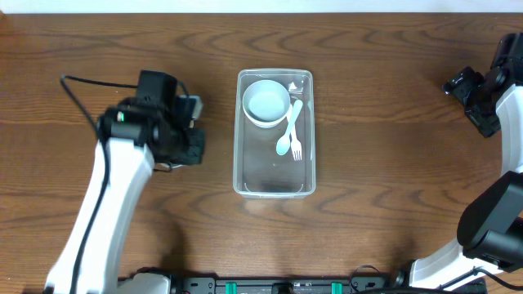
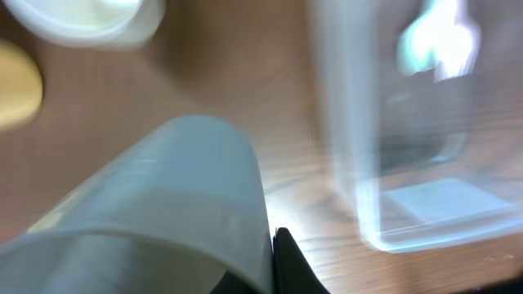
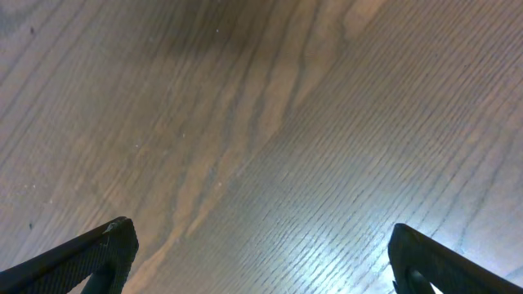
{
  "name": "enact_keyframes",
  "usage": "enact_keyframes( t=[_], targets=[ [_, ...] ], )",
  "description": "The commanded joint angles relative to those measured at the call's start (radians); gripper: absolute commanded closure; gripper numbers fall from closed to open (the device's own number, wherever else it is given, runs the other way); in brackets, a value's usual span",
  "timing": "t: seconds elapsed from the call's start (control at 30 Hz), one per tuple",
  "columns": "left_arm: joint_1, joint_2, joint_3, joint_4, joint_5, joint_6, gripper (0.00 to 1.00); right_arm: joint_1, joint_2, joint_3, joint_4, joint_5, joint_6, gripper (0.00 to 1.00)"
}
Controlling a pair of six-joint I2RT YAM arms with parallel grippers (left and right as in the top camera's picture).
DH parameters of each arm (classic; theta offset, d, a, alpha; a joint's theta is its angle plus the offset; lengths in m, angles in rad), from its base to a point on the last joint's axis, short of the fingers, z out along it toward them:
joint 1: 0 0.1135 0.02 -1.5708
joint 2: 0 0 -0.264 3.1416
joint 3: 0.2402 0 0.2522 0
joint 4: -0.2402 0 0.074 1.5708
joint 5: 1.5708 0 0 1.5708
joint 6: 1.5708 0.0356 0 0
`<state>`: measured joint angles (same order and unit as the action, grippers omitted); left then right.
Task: Pack container
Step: 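Lift the grey cup and lower it into the container below the bowls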
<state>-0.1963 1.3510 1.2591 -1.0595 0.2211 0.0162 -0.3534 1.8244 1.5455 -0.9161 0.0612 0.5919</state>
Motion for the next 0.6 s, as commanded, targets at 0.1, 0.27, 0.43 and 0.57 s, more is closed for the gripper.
enact_keyframes(
  t=[0.1, 0.27, 0.43, 0.57],
  targets=[
    [-0.235, -0.128, 0.011, 0.121, -0.141, -0.094, 0.94, -0.005, 0.003, 0.009, 0.000, 0.014, 0.010, 0.01],
    [-0.382, -0.058, 0.011, 0.214, -0.235, -0.100, 0.94, -0.005, 0.003, 0.009, 0.000, 0.014, 0.010, 0.01],
    [-0.454, 0.089, 0.011, 0.309, -0.241, -0.087, 0.94, -0.005, 0.003, 0.009, 0.000, 0.014, 0.010, 0.01],
    [-0.486, 0.206, 0.011, 0.374, -0.241, -0.069, 0.94, -0.005, 0.003, 0.009, 0.000, 0.014, 0.010, 0.01]
  ],
)
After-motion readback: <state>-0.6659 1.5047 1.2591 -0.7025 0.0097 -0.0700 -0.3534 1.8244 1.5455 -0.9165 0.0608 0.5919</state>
